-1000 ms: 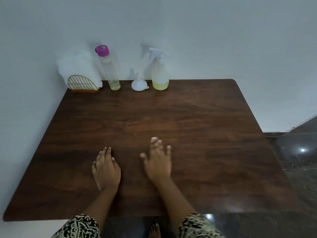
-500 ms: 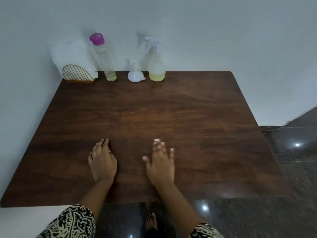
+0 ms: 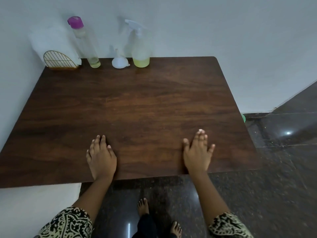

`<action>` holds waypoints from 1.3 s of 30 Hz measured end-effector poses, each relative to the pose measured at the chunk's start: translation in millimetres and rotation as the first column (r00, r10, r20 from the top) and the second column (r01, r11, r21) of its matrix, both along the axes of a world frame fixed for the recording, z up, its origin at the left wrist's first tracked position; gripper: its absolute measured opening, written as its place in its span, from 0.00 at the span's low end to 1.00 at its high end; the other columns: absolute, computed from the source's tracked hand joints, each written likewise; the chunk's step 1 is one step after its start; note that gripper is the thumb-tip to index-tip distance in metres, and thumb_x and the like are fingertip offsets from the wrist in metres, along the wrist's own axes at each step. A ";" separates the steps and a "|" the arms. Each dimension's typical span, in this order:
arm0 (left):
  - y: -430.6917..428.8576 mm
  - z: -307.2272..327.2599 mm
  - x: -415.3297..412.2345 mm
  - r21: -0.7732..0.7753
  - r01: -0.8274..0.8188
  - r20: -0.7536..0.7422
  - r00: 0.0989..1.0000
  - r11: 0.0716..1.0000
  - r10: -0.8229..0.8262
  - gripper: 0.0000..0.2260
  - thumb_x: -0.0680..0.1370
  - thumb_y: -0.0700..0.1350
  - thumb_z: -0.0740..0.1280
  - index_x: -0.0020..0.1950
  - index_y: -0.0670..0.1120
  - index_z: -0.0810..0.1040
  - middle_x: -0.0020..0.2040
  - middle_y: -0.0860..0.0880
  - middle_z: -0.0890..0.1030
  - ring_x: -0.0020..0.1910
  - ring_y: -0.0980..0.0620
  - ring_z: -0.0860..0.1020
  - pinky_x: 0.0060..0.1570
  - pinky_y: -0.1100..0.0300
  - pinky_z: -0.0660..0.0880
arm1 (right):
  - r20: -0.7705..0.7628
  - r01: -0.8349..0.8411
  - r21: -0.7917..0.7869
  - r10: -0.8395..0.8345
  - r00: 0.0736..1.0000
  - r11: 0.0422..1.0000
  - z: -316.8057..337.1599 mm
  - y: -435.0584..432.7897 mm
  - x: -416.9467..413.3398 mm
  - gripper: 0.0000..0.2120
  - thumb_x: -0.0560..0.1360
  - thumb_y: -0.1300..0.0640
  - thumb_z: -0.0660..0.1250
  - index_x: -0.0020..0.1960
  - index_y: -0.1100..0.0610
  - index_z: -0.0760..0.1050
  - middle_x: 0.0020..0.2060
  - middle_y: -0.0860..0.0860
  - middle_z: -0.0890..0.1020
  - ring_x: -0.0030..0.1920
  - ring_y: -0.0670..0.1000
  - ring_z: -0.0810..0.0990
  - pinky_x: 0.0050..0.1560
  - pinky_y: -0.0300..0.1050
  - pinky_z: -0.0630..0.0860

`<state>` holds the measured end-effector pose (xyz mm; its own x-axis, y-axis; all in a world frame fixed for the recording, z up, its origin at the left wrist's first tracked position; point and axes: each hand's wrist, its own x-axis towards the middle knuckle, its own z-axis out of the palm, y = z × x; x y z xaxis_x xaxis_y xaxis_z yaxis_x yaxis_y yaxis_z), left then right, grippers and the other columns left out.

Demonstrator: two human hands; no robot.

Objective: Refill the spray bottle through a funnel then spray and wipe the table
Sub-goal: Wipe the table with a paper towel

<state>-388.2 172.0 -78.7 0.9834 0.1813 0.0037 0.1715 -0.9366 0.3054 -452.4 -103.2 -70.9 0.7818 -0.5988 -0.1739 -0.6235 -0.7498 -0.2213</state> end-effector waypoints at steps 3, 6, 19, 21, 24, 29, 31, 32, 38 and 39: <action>-15.5 1.7 -13.6 -0.011 -0.013 -0.014 1.000 1.000 0.013 0.21 0.81 0.43 0.58 0.74 0.41 0.66 0.75 0.42 0.65 0.76 0.43 0.59 0.72 0.43 0.55 | 0.087 -0.290 0.033 0.286 0.954 0.956 -1.3 71.2 -7.7 0.35 0.79 0.40 0.50 0.78 0.60 0.46 0.77 0.55 0.55 0.77 0.53 0.52 0.74 0.54 0.41; -24.6 0.6 -23.5 -0.015 -0.025 -0.025 0.999 1.000 0.025 0.21 0.82 0.44 0.57 0.75 0.42 0.64 0.76 0.43 0.63 0.76 0.44 0.57 0.73 0.43 0.53 | 0.105 -0.606 0.048 0.599 0.794 0.794 -2.7 125.4 -22.3 0.33 0.80 0.40 0.47 0.77 0.59 0.53 0.77 0.52 0.56 0.76 0.51 0.54 0.71 0.55 0.36; -96.6 0.1 -62.1 0.005 0.061 -0.085 0.995 0.998 -0.061 0.23 0.82 0.49 0.55 0.77 0.45 0.60 0.78 0.45 0.60 0.78 0.46 0.54 0.73 0.41 0.50 | 0.049 -0.027 0.005 0.026 0.998 1.000 -5.2 -59.7 -50.4 0.34 0.80 0.39 0.44 0.78 0.59 0.43 0.78 0.54 0.49 0.77 0.52 0.46 0.74 0.57 0.40; -108.1 -0.7 -65.2 0.004 0.085 -0.085 0.993 0.996 -0.084 0.23 0.82 0.49 0.55 0.77 0.45 0.60 0.78 0.45 0.59 0.78 0.46 0.54 0.73 0.41 0.49 | 0.060 -0.283 0.007 0.282 0.957 0.959 -5.7 -16.7 -59.5 0.36 0.78 0.37 0.40 0.78 0.59 0.46 0.77 0.52 0.51 0.77 0.52 0.49 0.72 0.54 0.38; -114.6 -1.5 -66.8 0.001 0.100 -0.080 0.992 0.995 -0.099 0.23 0.82 0.49 0.55 0.77 0.45 0.60 0.78 0.45 0.60 0.78 0.46 0.54 0.73 0.40 0.49 | 0.043 -0.430 -0.027 0.431 0.901 0.902 -4.4 1.4 -83.9 0.38 0.77 0.34 0.32 0.77 0.56 0.54 0.76 0.48 0.55 0.76 0.50 0.54 0.71 0.56 0.41; -114.8 -2.5 -68.2 0.003 0.099 -0.054 0.994 0.995 -0.099 0.23 0.82 0.49 0.56 0.76 0.44 0.62 0.77 0.44 0.61 0.77 0.45 0.55 0.73 0.39 0.50 | 0.049 -0.102 -0.090 0.106 0.993 0.991 -13.9 -99.3 -108.0 0.40 0.73 0.34 0.32 0.78 0.54 0.46 0.77 0.49 0.52 0.77 0.50 0.49 0.74 0.56 0.41; -116.4 -2.9 -69.1 -0.002 0.096 -0.037 0.995 0.995 -0.096 0.22 0.82 0.48 0.57 0.76 0.43 0.63 0.77 0.43 0.63 0.77 0.44 0.57 0.72 0.38 0.51 | 0.010 0.006 -0.089 -0.005 1.000 0.996 -11.7 -124.3 -112.2 0.41 0.72 0.34 0.31 0.78 0.56 0.44 0.78 0.51 0.52 0.77 0.50 0.49 0.74 0.57 0.42; -117.6 -3.0 -69.4 0.000 0.094 -0.033 0.995 0.996 -0.094 0.22 0.82 0.48 0.57 0.75 0.43 0.64 0.76 0.43 0.63 0.77 0.44 0.57 0.72 0.38 0.52 | 0.012 0.014 -0.067 -0.013 1.000 0.998 -8.8 -123.2 -110.2 0.41 0.72 0.34 0.31 0.78 0.57 0.44 0.78 0.52 0.51 0.77 0.51 0.49 0.74 0.57 0.42; -120.2 -3.8 -67.8 -0.004 0.076 -0.039 0.996 0.997 -0.076 0.22 0.82 0.48 0.57 0.75 0.43 0.64 0.76 0.42 0.63 0.76 0.43 0.57 0.71 0.36 0.52 | 0.030 -0.359 -0.076 0.362 0.932 0.930 -11.2 -86.9 -96.0 0.37 0.78 0.35 0.36 0.75 0.57 0.60 0.74 0.51 0.63 0.74 0.53 0.63 0.71 0.58 0.51; -120.3 -3.4 -67.1 -0.007 0.077 -0.041 0.996 0.997 -0.077 0.22 0.82 0.48 0.58 0.75 0.43 0.64 0.76 0.42 0.63 0.76 0.42 0.57 0.71 0.36 0.52 | 0.036 -0.266 -0.076 0.270 0.962 0.961 -11.9 -100.4 -93.1 0.36 0.78 0.36 0.37 0.76 0.57 0.57 0.75 0.52 0.61 0.75 0.53 0.60 0.72 0.58 0.50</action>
